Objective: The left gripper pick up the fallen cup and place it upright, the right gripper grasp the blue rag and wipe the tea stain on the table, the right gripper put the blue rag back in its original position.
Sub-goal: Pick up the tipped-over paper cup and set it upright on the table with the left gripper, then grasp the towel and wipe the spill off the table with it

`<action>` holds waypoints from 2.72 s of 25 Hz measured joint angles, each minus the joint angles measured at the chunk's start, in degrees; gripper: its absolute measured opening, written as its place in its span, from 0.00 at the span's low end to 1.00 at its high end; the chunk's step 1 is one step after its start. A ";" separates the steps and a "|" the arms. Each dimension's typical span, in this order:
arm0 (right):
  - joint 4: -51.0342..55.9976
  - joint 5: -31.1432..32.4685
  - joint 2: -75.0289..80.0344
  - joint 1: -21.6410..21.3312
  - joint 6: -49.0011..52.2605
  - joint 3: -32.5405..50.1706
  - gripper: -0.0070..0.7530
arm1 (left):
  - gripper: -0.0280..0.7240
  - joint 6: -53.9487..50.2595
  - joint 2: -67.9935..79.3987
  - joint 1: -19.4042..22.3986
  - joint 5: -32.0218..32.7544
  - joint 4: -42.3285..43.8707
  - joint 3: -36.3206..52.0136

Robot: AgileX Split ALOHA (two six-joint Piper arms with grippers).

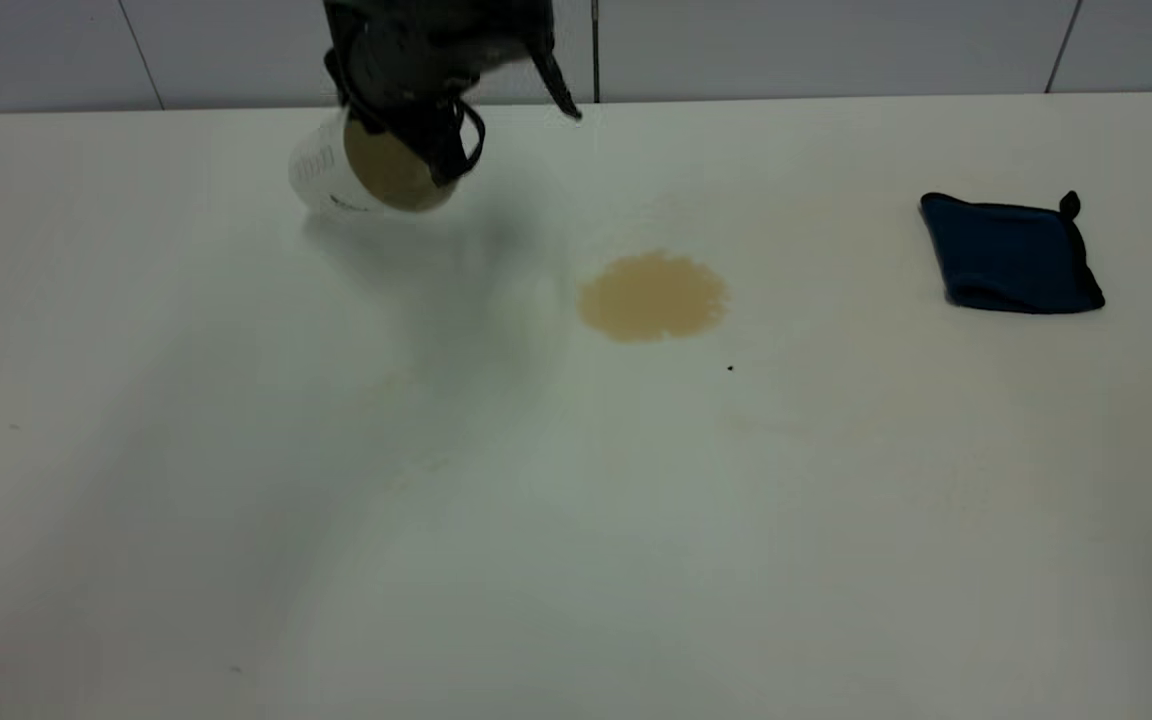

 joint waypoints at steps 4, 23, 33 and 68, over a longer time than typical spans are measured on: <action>0.00 0.00 0.00 0.00 0.00 0.00 0.32 | 0.06 14.13 -5.36 1.88 -2.58 -13.41 -2.43; 0.00 0.00 0.00 0.00 0.00 0.00 0.32 | 0.06 57.41 -4.92 21.31 4.93 -78.03 -8.05; 0.00 0.00 0.00 0.00 0.00 0.00 0.32 | 0.17 55.82 -0.42 21.38 3.79 -78.86 -8.05; 0.00 0.00 0.00 0.00 0.00 0.00 0.32 | 0.55 36.48 -39.68 21.66 19.78 -73.24 -13.98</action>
